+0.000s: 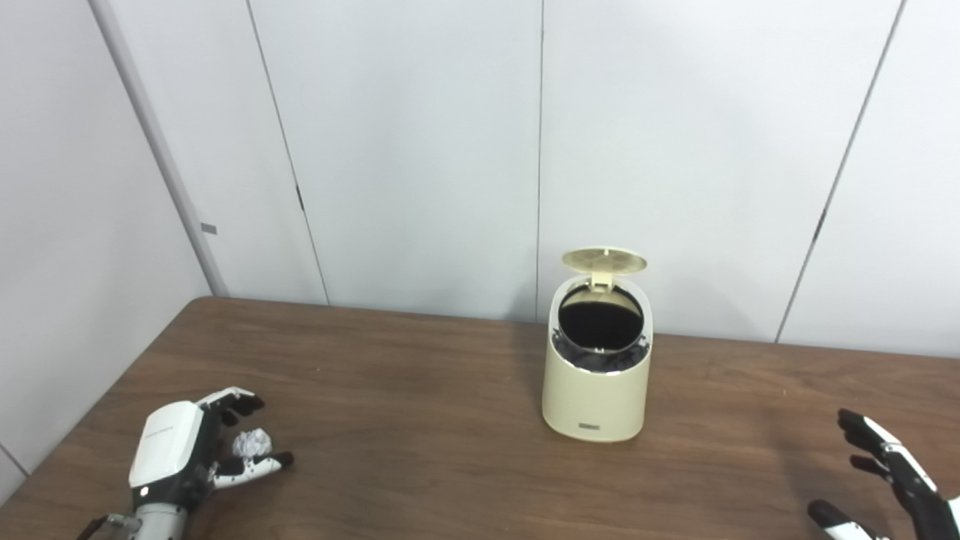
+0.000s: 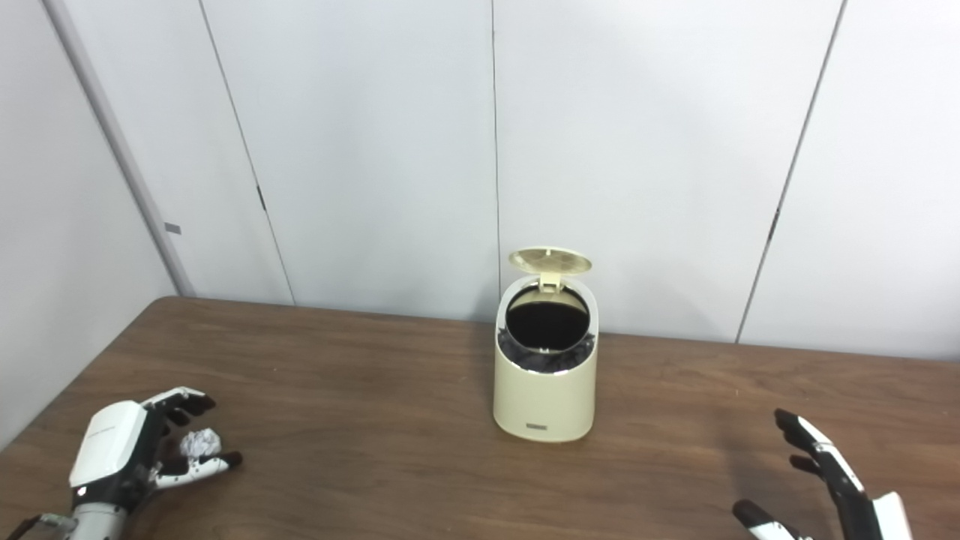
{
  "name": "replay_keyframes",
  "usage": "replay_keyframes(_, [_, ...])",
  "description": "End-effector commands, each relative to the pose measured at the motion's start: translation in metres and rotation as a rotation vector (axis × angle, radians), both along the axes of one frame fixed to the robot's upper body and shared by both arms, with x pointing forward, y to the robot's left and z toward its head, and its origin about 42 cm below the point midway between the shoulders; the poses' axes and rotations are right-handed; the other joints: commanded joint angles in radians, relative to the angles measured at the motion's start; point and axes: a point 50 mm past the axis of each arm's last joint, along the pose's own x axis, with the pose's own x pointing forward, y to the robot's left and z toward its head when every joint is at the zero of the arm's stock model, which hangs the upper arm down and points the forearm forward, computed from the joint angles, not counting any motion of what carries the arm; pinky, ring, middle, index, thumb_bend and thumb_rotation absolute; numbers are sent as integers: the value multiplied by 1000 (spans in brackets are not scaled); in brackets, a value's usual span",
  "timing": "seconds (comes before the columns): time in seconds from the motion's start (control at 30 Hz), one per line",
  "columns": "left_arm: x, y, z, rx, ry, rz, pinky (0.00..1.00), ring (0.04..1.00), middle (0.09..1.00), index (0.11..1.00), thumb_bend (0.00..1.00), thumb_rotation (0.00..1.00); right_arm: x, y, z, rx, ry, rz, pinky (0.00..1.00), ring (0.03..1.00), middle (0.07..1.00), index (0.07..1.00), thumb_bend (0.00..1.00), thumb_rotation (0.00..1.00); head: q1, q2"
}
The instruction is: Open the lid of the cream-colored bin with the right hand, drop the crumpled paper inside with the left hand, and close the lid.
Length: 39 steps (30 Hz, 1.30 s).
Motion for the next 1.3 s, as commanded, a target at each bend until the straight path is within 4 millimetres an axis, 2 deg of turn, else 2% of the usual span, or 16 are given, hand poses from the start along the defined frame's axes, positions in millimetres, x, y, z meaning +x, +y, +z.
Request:
replay_keyframes(0.0, [-61,-11,-72,-84,222,75,522,595,632,633,984,281,4,0,19,-10,-76,12,752,834,841,830,778,728,1,1])
replay_keyframes(0.47, [-79,-9,-85,-63,271,60,506,572,608,627,975,202,5,-1,19,11,-73,12,755,838,842,837,781,715,2,1])
replay_keyframes(0.7, [-89,-15,-98,-82,282,28,381,443,502,532,949,51,5,0,20,-1,-79,13,748,831,838,833,762,714,0,2])
replay_keyframes(0.73, [-91,-16,-100,-87,284,24,364,419,472,526,697,20,5,0,20,-1,-79,13,748,831,838,832,759,711,0,3])
replay_keyframes(0.77, [-92,-17,-102,-91,285,22,355,404,462,521,612,10,5,0,20,-1,-79,13,747,831,839,832,757,709,0,3])
replay_keyframes(0.83, [-95,-20,-107,-93,302,11,328,369,451,510,542,2,5,0,20,3,-79,13,740,829,838,828,756,701,0,4])
replay_keyframes(0.93, [-96,-21,-110,-92,321,3,282,320,450,499,526,0,5,0,21,8,-79,13,737,829,839,828,754,693,0,4])
replay_keyframes(1.27, [-95,-20,-113,-69,320,-30,230,263,468,479,523,0,4,3,22,11,-80,13,743,835,842,834,759,702,-3,1])
